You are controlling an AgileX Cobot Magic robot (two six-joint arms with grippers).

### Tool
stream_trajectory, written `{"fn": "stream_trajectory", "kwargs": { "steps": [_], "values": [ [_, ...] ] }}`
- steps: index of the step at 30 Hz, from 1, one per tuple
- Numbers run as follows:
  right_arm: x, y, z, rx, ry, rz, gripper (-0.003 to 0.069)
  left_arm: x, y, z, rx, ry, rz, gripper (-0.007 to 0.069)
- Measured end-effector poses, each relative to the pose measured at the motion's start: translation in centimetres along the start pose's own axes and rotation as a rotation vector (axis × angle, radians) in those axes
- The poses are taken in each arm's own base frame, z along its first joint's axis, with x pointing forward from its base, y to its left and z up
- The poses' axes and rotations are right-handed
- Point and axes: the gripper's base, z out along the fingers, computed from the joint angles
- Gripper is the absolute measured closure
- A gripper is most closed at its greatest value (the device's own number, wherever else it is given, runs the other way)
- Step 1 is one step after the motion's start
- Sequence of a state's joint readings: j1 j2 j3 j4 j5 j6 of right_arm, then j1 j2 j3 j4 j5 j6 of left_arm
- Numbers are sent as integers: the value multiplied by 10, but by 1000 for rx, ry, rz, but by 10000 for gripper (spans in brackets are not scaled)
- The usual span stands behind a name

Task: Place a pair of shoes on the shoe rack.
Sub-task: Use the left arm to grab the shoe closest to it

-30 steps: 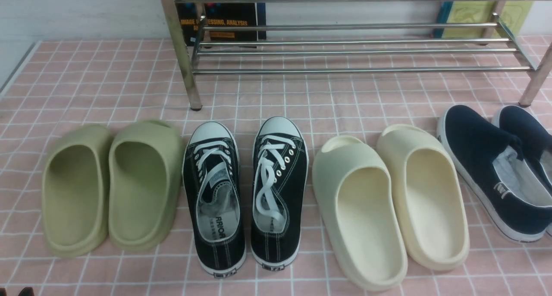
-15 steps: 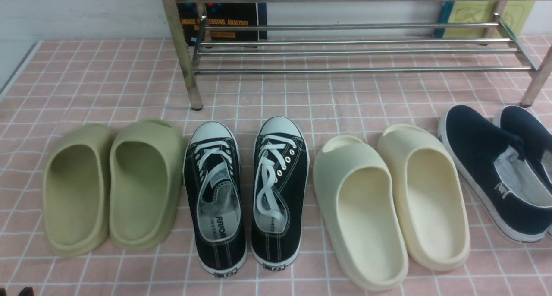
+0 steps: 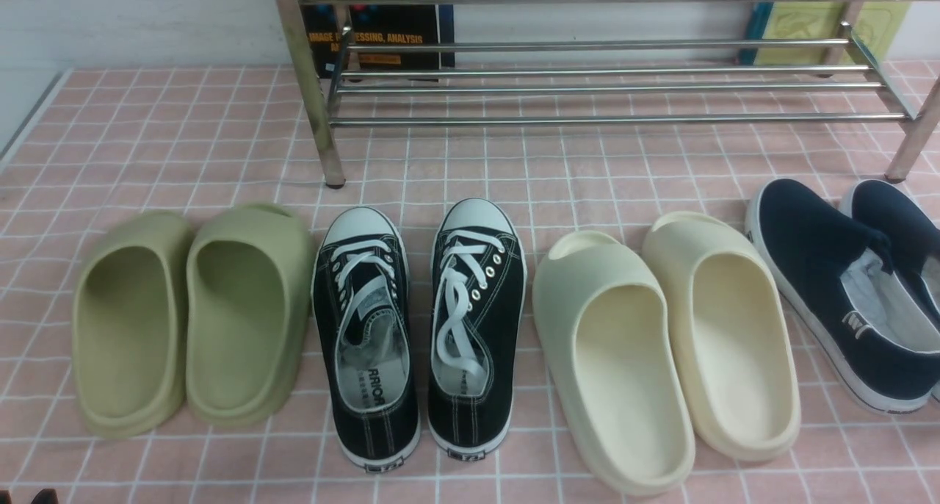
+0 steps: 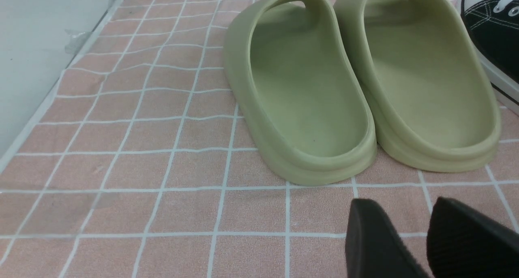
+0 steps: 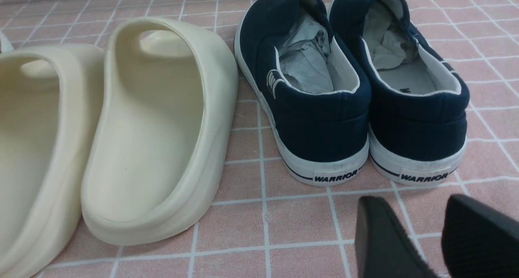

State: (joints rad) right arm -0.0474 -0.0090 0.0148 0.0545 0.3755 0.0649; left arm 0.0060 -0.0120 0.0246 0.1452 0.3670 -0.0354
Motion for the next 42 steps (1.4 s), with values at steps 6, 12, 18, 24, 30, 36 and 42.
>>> {"fn": "stream_trajectory", "kwargs": {
  "steps": [6, 12, 18, 24, 30, 36, 42],
  "values": [
    [0, 0, 0, 0, 0, 0, 419, 0, 0, 0, -2, 0, 6, 384],
    [0, 0, 0, 0, 0, 0, 419, -1, 2, 0, -23, -9, 34, 384],
    [0, 0, 0, 0, 0, 0, 419, -9, -9, -1, 131, -61, -734, 384],
    [0, 0, 0, 0, 0, 0, 419, -14, -12, -2, 215, -69, -1189, 384],
    [0, 0, 0, 0, 0, 0, 419, -16, -12, -2, 230, -84, -1257, 384],
    [0, 0, 0, 0, 0, 0, 419, -62, -10, -27, 293, -149, -1052, 394],
    [0, 0, 0, 0, 0, 0, 419, -140, 4, -67, 159, -20, -571, 563]
  ]
}}
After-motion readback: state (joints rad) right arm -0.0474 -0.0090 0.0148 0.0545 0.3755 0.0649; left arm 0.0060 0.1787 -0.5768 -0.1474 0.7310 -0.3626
